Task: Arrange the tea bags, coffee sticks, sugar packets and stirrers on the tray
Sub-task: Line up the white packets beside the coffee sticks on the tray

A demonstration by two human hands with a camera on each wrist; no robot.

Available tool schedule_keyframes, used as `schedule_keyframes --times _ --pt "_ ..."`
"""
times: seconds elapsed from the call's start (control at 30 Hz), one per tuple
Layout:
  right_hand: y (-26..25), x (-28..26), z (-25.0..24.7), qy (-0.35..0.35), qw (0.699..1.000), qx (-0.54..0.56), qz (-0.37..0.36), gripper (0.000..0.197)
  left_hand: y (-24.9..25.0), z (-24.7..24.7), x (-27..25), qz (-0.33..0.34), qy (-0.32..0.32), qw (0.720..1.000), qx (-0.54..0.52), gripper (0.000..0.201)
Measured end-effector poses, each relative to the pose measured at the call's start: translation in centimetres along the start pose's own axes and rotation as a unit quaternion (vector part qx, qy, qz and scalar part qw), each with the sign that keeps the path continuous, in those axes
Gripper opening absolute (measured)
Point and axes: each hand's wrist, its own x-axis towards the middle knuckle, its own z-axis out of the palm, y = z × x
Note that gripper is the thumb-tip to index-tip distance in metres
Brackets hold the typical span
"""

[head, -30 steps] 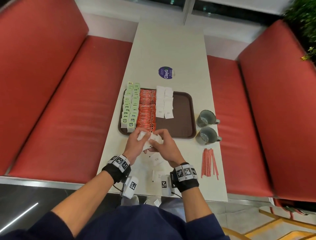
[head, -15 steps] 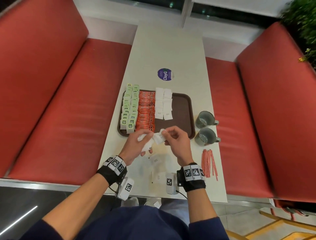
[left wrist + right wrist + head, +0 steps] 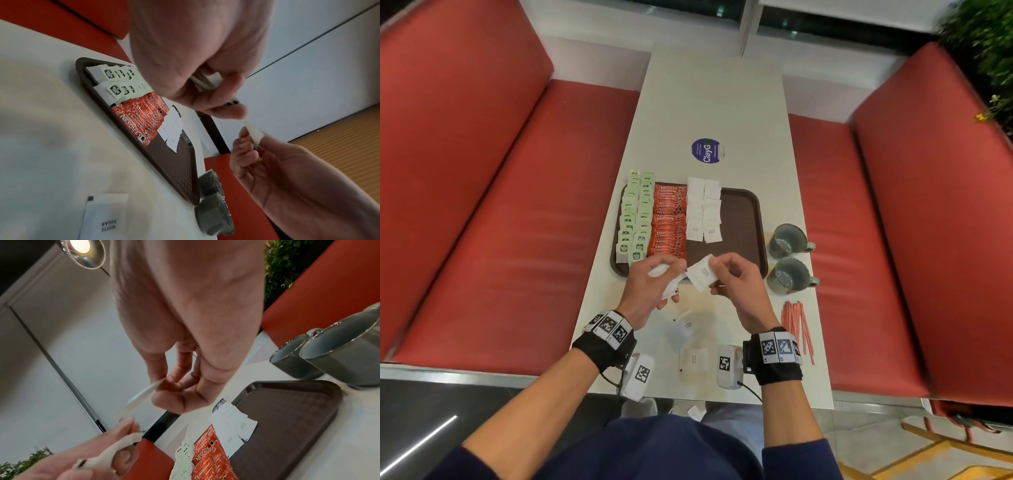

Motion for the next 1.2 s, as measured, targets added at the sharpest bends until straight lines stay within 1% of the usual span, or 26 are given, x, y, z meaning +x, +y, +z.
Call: schedule_keyframes --times 0.1,0.2,0.27,0.33,0.4,0.43,0.5,0.57,0.63,0.7,0.8,0.83,0.9,0.93,1.0,1.03,1.1,1.13,1.2 --pt "0.1 0.1 -0.1 0.023 1.000 -0.008 0.007 0.027 0.3 0.1 0.0 0.015 0.010 1.000 0.017 0.017" --pt "0.1 0.3 0.0 0.088 0.994 -0.070 -0.005 0.032 1.0 0.3 -0.2 0.031 0.012 0.998 0.057 0.021" --pt "-0.2 0.4 0.2 0.114 0.985 -0.125 -0.015 0.033 1.3 0.7 -0.4 0.050 -0.004 0.993 0.103 0.024" --pt "-0.5 0.6 0.7 0.120 0.978 -0.167 -0.020 0.033 1.3 1.1 -0.7 0.081 -0.035 0.985 0.151 0.030" --pt "-0.9 0.7 1.6 0.115 0.976 -0.184 -0.023 0.034 1.0 1.7 -0.8 0.123 -0.055 0.968 0.210 0.034" --pt "-1.1 0.7 2.0 0.109 0.977 -0.183 -0.025 0.035 0.9 2.0 -0.7 0.144 -0.055 0.961 0.231 0.031" --pt "-1.4 0.7 2.4 0.091 0.983 -0.160 -0.023 0.037 0.7 2.4 -0.6 0.165 -0.044 0.956 0.238 0.019" --pt "-1.6 0.5 2.2 0.088 0.988 -0.128 -0.018 0.040 0.5 2.2 -0.3 0.150 -0.021 0.962 0.227 0.012" --pt "-1.5 0.4 1.3 0.102 0.990 -0.099 -0.016 0.037 0.7 1.9 -0.2 0.086 -0.001 0.981 0.176 0.013" --pt "-1.4 0.2 0.4 0.087 0.993 -0.085 -0.009 0.028 1.0 1.7 -0.2 0.038 -0.003 0.992 0.118 0.013" --pt "-1.0 -0.1 0.0 0.010 0.997 -0.080 -0.003 0.022 1.3 1.7 -0.3 0.028 -0.026 0.995 0.088 0.014" --pt "-0.8 -0.2 0.2 -0.001 0.998 -0.067 -0.009 0.021 1.3 1.8 -0.4 0.024 -0.028 0.996 0.085 0.014" --pt "-0.8 -0.4 0.6 0.019 0.998 -0.050 -0.038 0.019 1.2 1.8 -0.2 0.016 -0.021 0.996 0.083 0.012" --pt "-0.7 -0.4 0.7 0.046 0.994 -0.073 -0.067 0.019 1.2 1.7 -0.2 0.016 -0.017 0.996 0.086 0.012" --pt "-0.5 -0.2 0.8 0.095 0.967 -0.194 -0.136 0.021 1.3 1.6 -0.2 0.018 -0.022 0.995 0.092 0.013" --pt "-0.4 -0.1 0.9 0.091 0.950 -0.248 -0.164 0.021 1.5 1.7 -0.2 0.020 -0.032 0.995 0.093 0.014" --pt "-0.1 0.0 1.5 0.037 0.927 -0.312 -0.206 0.020 1.8 1.9 -0.3 0.024 -0.047 0.994 0.096 0.016" --pt "0.0 0.0 1.8 0.018 0.918 -0.329 -0.223 0.019 2.0 1.9 -0.2 0.026 -0.048 0.994 0.096 0.019" --pt "0.4 0.0 2.0 0.012 0.905 -0.345 -0.247 0.021 2.2 1.8 0.0 0.032 -0.045 0.994 0.096 0.023"
